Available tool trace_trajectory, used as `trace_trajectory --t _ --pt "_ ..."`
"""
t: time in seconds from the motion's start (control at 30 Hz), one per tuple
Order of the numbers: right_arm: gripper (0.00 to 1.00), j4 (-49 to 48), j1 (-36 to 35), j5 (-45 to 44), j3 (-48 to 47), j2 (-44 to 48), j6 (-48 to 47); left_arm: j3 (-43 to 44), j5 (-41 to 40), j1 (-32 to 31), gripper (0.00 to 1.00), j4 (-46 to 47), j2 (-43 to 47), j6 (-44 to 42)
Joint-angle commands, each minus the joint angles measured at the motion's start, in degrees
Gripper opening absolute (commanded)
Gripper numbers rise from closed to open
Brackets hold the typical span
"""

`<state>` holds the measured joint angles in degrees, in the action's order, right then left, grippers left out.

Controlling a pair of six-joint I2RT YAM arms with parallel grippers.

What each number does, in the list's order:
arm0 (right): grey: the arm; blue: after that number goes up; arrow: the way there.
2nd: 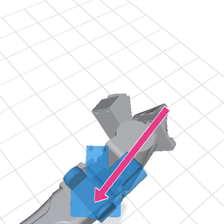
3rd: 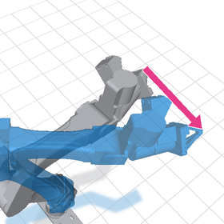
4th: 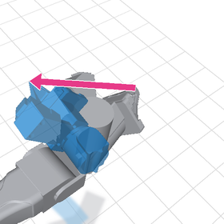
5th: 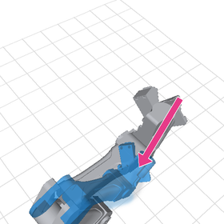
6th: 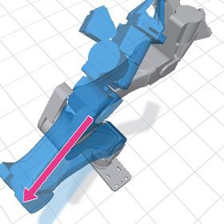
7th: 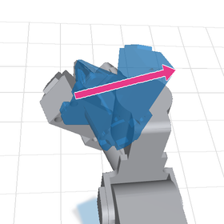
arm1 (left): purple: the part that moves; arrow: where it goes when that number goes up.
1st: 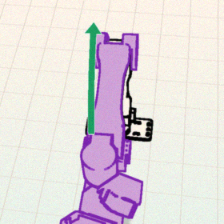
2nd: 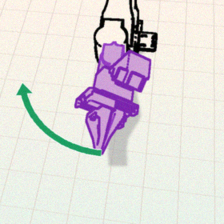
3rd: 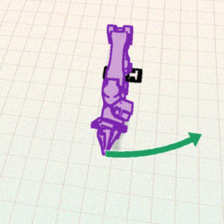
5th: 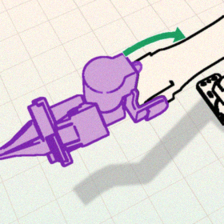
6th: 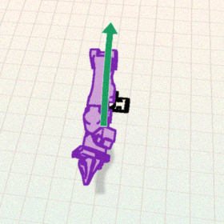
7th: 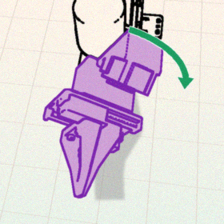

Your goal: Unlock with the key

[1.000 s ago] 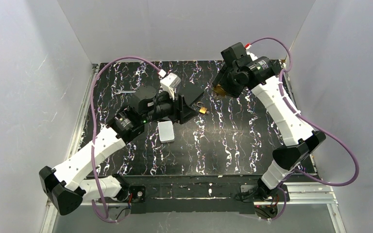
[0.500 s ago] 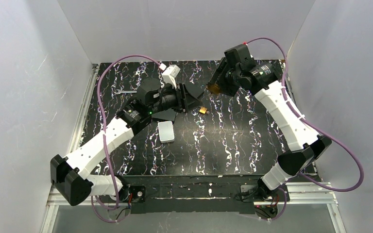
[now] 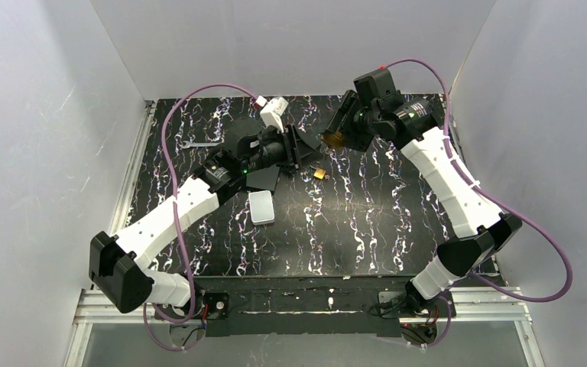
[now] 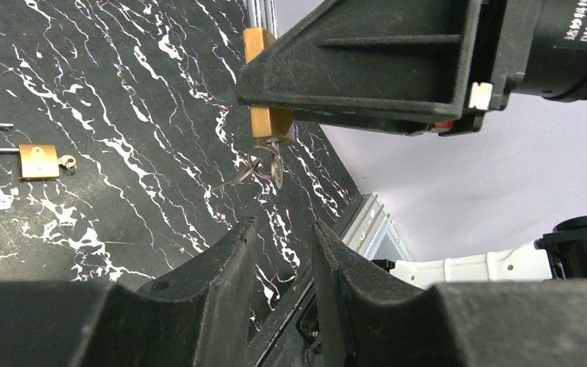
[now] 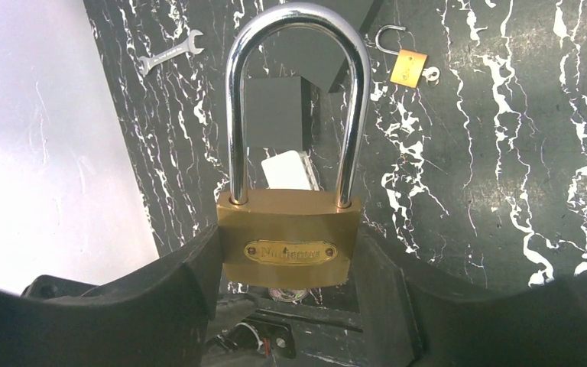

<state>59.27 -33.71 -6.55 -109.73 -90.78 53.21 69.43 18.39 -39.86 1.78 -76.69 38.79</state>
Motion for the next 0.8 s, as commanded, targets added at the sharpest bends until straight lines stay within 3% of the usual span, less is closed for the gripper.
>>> trace_trajectory --t 0.0,0.5,0.77 --pt "0.01 -6.0 0.3 1.3 -0.6 3.2 -0.5 3.2 -1.0 0.3 0.3 1.5 -0.8 0.1" --pt "0.01 -6.8 0.3 2.9 0.6 3.7 0.4 5.8 -2.5 0.2 0.28 1.9 -5.1 0.7" --pt "0.01 -7.3 0.3 3.8 0.3 3.6 1.2 7.0 -2.0 0.1 0.17 1.8 -6.9 -0.1"
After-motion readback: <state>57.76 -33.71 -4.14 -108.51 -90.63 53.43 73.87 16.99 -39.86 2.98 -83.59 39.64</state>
